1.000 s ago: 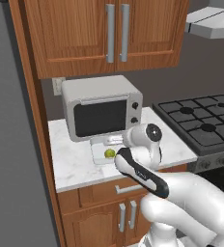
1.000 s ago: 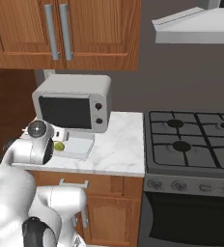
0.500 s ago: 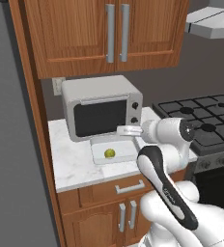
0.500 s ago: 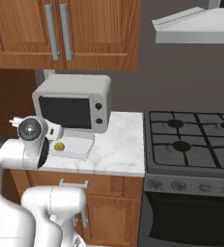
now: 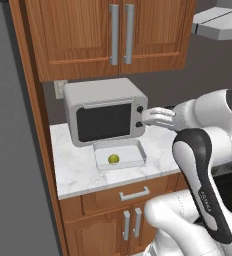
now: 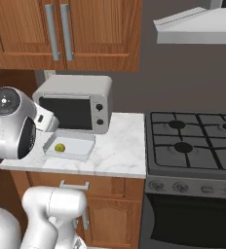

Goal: Take the lemon and potato out of the freezer and place them in the tupperware container on the counter. Then put the tupperware containing the vegetables back in the freezer.

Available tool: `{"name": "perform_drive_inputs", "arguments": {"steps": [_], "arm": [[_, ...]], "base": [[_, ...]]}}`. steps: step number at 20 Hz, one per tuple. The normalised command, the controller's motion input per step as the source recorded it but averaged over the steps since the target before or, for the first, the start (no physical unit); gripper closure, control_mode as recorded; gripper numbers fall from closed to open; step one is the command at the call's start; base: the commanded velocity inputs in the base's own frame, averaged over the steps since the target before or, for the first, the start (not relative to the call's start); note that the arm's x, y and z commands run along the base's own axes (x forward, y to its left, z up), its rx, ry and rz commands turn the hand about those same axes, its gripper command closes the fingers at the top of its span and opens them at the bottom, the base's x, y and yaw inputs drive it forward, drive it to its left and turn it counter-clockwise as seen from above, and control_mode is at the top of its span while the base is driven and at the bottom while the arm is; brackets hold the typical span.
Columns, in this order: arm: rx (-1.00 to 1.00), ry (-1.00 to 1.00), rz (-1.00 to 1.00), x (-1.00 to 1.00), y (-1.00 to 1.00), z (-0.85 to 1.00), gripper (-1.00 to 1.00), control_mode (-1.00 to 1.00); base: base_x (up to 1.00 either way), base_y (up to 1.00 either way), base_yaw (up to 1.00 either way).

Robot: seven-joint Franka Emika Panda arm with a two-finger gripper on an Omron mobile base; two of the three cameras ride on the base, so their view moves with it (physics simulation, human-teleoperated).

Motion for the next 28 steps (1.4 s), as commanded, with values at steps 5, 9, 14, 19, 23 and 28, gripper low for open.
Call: {"name": "perform_drive_inputs", "arguments": {"steps": [5, 9, 14, 19, 23, 28], "arm": [[-0.09, 0.19, -0.07, -0.72, -0.21, 0.52, -1.0, -1.0], [-0.1, 0.21, -0.01, -0.53, -0.11, 0.08, -1.0, -1.0], [-0.13, 0.16, 0.0, -0.49, -0.03, -0.01, -1.0, -1.0], [-0.13, 0.08, 0.0, -0.25, -0.07, -0.17, -1.0, -1.0], [-0.12, 0.01, 0.0, -0.11, -0.08, -0.24, -1.0, -1.0], [-0.07, 0.0, 0.0, -0.11, 0.0, -0.16, -1.0, 1.0]], "base": [[0.0, 0.0, 0.0], [0.0, 0.0, 0.0], [0.0, 0.0, 0.0], [0.0, 0.0, 0.0], [0.0, 0.0, 0.0], [-0.09, 0.0, 0.0]]}}
